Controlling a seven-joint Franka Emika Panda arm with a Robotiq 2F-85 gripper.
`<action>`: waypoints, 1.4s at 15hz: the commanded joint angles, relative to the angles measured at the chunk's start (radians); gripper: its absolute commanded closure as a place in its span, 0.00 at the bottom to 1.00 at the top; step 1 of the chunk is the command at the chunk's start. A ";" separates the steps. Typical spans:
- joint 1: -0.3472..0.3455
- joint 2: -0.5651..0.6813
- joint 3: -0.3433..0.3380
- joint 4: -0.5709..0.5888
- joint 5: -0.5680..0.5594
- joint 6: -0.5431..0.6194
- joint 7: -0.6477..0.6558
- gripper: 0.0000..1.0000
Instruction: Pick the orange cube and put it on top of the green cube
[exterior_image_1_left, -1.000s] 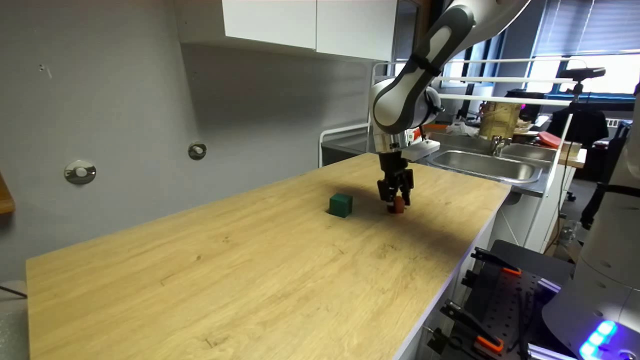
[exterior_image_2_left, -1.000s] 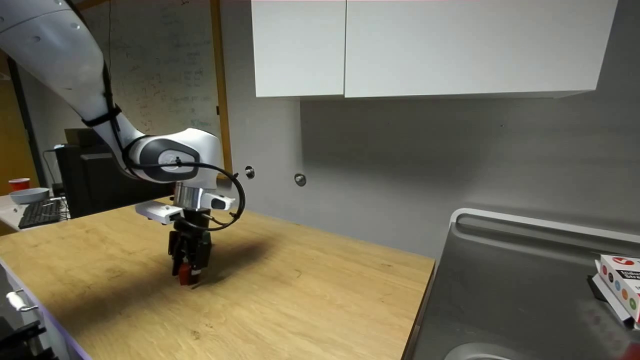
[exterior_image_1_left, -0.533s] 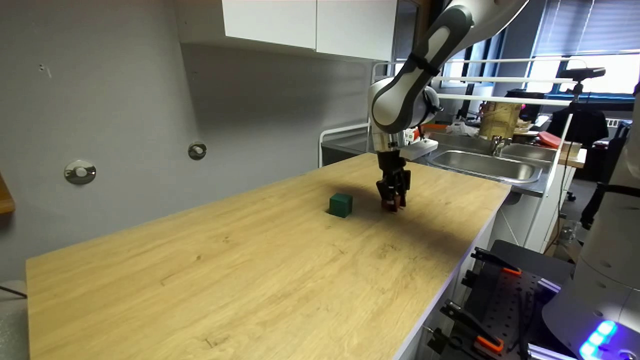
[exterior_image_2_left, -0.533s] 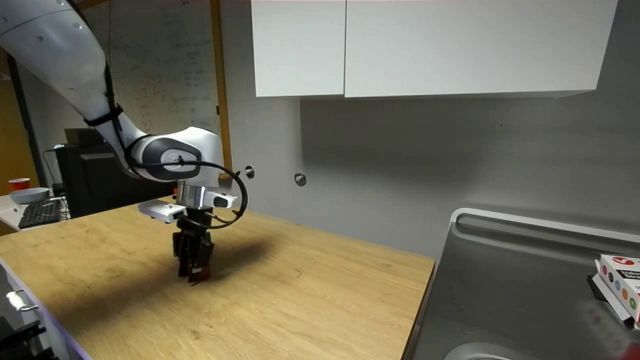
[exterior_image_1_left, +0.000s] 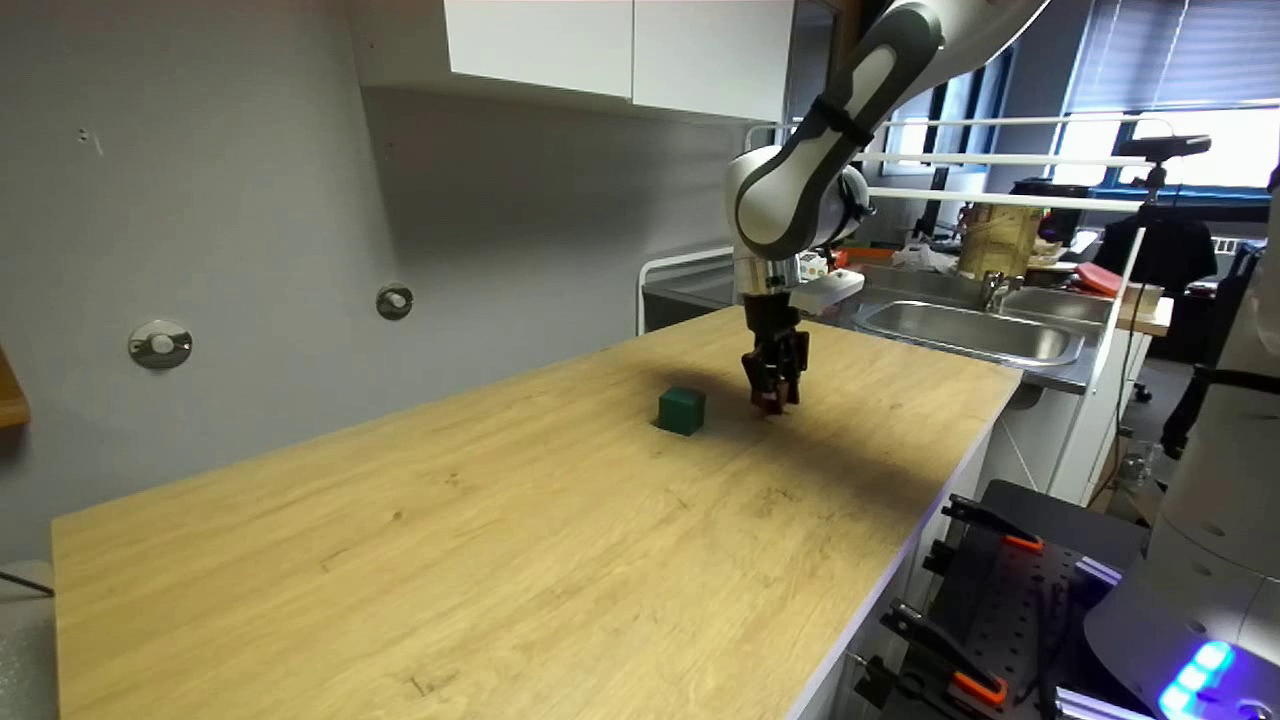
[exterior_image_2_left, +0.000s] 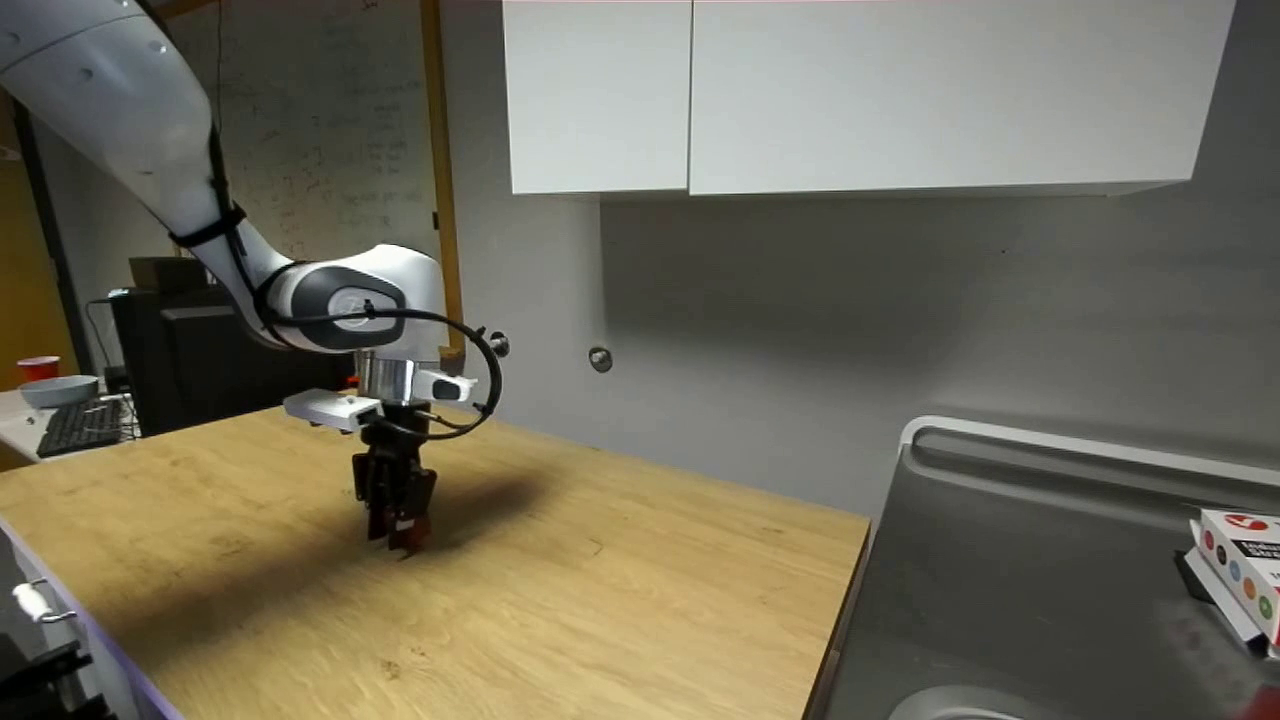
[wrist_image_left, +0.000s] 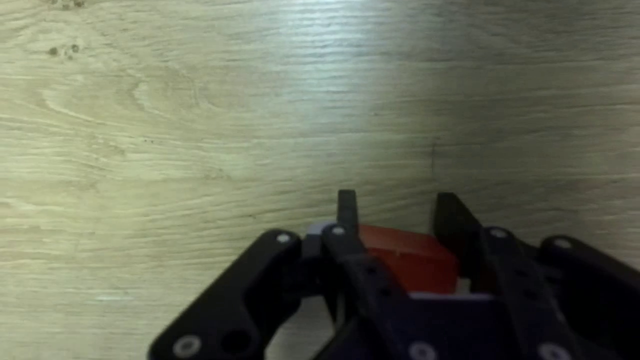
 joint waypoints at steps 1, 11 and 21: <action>0.028 -0.019 0.014 0.031 -0.051 -0.022 0.053 0.79; 0.113 -0.021 0.058 0.095 -0.151 -0.065 0.136 0.79; 0.167 -0.012 0.104 0.131 -0.187 -0.108 0.175 0.79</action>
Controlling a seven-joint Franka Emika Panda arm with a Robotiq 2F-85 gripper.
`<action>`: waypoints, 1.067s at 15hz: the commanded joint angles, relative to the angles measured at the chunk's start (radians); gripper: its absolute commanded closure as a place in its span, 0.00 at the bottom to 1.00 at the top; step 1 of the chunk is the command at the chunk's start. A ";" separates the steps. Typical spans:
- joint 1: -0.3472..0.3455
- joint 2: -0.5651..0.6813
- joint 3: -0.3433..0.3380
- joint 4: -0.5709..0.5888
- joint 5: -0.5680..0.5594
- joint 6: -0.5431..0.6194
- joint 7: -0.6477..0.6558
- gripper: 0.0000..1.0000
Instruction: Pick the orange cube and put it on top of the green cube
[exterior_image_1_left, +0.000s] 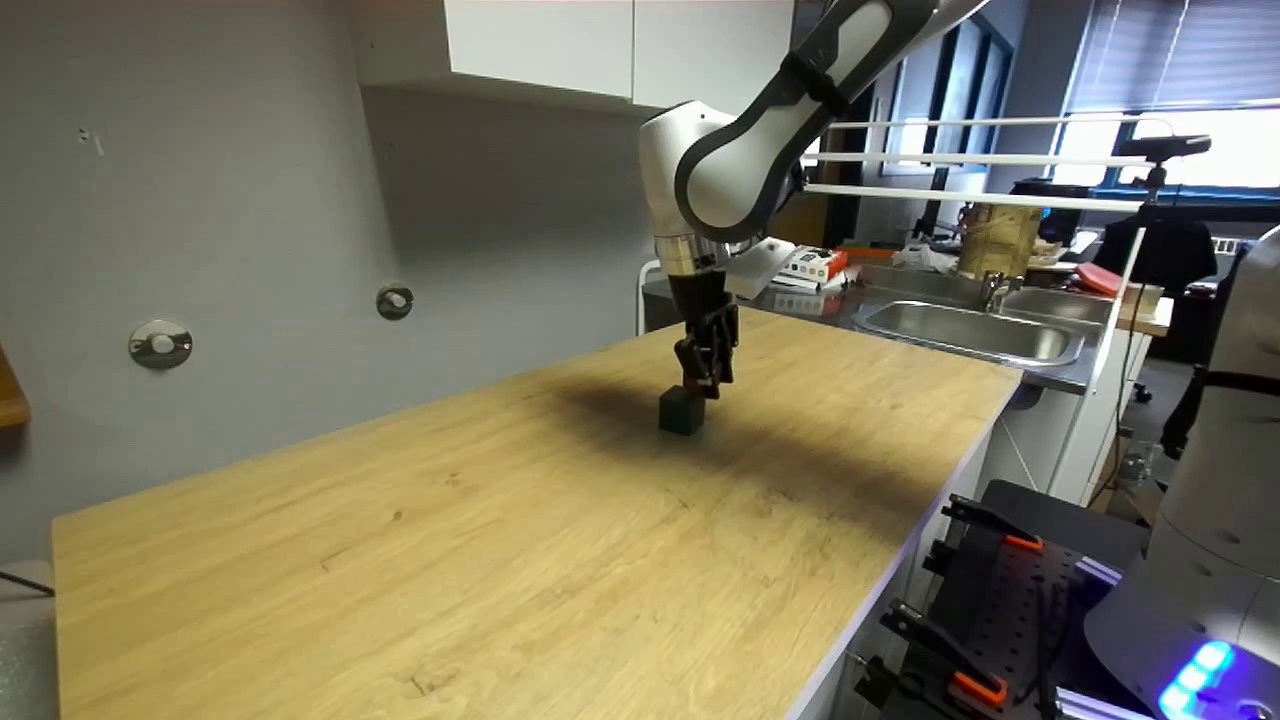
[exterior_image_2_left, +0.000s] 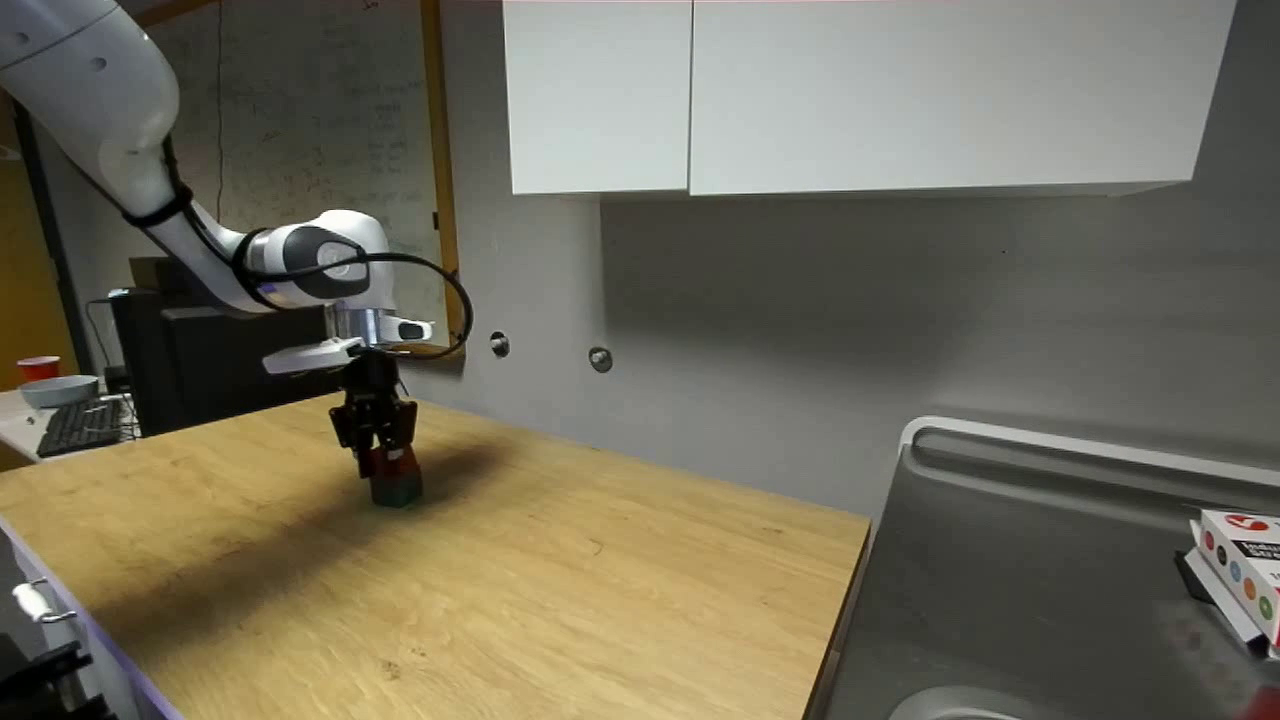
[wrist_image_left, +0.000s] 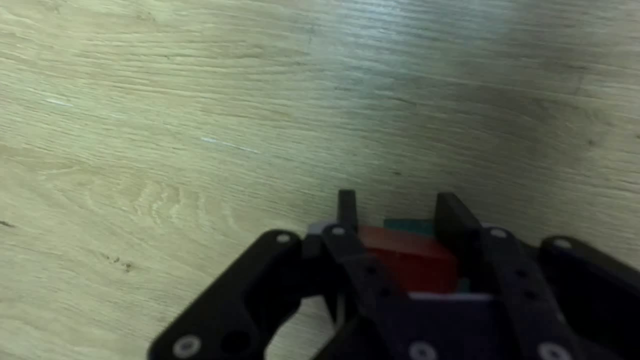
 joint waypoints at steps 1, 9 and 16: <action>0.012 -0.001 0.020 0.020 -0.028 -0.041 0.035 0.79; 0.028 0.029 0.036 0.037 -0.020 -0.066 0.035 0.29; 0.032 0.040 0.035 0.065 -0.023 -0.129 0.044 0.00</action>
